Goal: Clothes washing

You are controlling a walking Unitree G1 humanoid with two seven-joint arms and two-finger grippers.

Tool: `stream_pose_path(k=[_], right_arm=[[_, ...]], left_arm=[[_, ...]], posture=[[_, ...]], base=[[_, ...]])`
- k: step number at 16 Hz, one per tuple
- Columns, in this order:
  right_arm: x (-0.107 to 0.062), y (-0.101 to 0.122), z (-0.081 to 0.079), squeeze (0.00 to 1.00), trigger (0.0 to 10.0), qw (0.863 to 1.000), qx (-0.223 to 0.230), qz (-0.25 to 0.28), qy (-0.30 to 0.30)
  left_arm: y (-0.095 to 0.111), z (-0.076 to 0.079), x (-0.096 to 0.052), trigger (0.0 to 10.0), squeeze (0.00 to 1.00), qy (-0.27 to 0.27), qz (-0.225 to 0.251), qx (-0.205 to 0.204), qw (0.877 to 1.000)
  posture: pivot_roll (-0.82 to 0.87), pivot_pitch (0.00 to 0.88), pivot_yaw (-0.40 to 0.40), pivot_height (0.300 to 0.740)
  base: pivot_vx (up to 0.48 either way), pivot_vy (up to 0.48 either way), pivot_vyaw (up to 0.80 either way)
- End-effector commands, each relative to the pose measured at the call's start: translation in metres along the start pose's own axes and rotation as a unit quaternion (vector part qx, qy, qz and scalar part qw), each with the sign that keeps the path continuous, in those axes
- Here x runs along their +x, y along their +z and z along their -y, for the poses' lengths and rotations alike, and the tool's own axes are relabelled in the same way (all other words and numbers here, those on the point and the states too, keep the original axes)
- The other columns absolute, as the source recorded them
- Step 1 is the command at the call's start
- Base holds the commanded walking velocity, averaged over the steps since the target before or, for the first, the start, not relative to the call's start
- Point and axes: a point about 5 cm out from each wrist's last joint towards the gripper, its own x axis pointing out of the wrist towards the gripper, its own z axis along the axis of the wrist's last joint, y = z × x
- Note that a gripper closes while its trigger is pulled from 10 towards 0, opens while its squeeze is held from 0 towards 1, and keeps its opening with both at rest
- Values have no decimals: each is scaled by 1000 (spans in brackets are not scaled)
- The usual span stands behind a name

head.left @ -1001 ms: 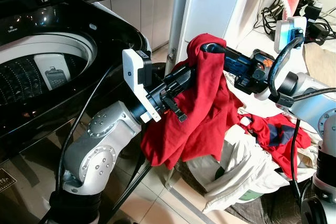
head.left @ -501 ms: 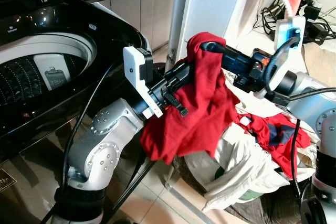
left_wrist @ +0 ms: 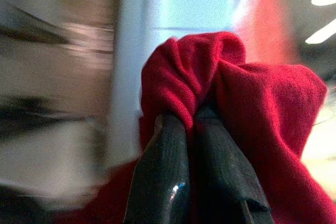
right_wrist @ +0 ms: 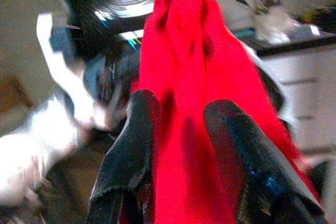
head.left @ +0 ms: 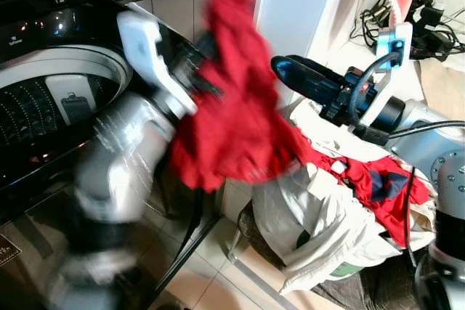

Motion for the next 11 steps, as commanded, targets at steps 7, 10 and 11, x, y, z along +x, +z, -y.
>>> stream_pose_path(k=[7,10,11], right_arm=[[17,-13,-21,0,10000,997,-68,-29,5],[18,-21,-25,0,10000,997,-71,-37,1],[18,-26,-27,0,10000,996,-73,-46,2]], left_arm=[[34,-99,35,0,0,222,-54,471,852],[39,-110,45,6980,0,223,-67,518,823],[26,-112,46,10000,0,202,-112,518,824]], posture=[[-16,0,-52,740],[-27,0,-41,740],[-27,0,-41,740]], base=[[0,0,0],[0,0,0],[0,0,0]])
